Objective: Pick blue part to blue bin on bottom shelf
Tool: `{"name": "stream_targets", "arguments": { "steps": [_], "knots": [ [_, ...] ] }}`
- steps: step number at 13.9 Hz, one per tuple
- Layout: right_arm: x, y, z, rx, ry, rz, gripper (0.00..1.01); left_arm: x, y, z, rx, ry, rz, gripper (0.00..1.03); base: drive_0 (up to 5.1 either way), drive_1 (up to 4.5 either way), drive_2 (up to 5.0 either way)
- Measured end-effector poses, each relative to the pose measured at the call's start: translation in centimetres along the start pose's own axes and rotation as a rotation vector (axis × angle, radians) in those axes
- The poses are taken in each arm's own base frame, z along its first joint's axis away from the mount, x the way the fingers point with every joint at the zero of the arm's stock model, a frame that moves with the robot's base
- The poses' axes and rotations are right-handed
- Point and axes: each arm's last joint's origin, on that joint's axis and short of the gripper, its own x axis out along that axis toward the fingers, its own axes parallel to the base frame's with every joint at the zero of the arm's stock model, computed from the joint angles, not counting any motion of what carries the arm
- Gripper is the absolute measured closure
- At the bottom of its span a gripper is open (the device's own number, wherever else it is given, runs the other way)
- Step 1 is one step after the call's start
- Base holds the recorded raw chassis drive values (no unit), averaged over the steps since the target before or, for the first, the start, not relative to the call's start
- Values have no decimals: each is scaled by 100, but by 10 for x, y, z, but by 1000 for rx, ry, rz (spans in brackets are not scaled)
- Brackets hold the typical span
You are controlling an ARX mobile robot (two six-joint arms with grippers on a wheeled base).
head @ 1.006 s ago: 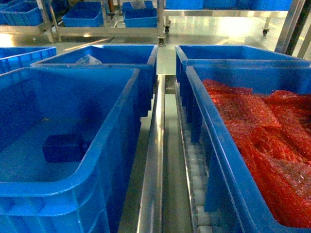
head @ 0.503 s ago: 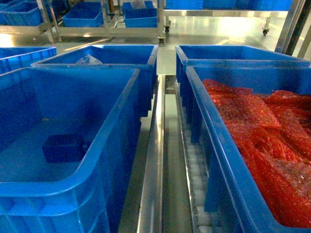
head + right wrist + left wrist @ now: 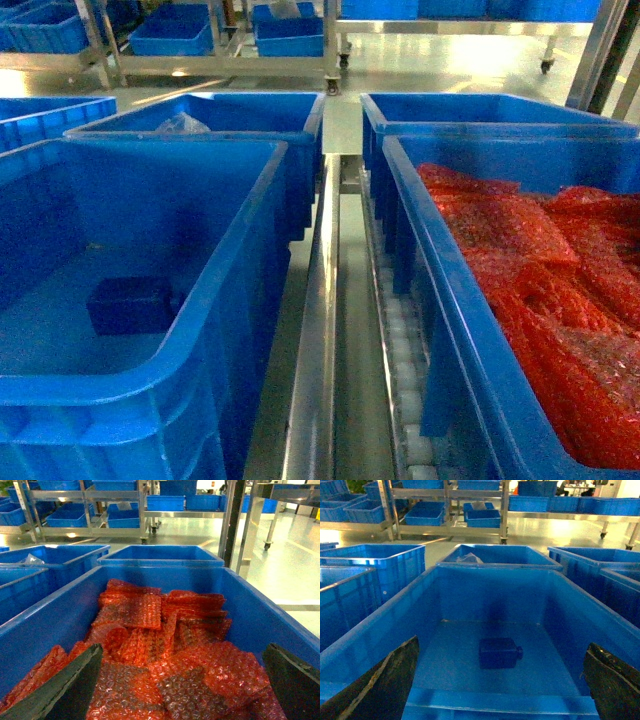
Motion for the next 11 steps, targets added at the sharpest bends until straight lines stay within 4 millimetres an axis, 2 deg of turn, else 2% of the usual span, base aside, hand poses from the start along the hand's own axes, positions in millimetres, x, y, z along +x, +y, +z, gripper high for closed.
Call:
{"name": "stream_targets", "arguments": {
  "steps": [11],
  "knots": [
    [0,0,0,0,0,0,3,0,0,0,0,0,0,5,0,0,0]
  ]
}}
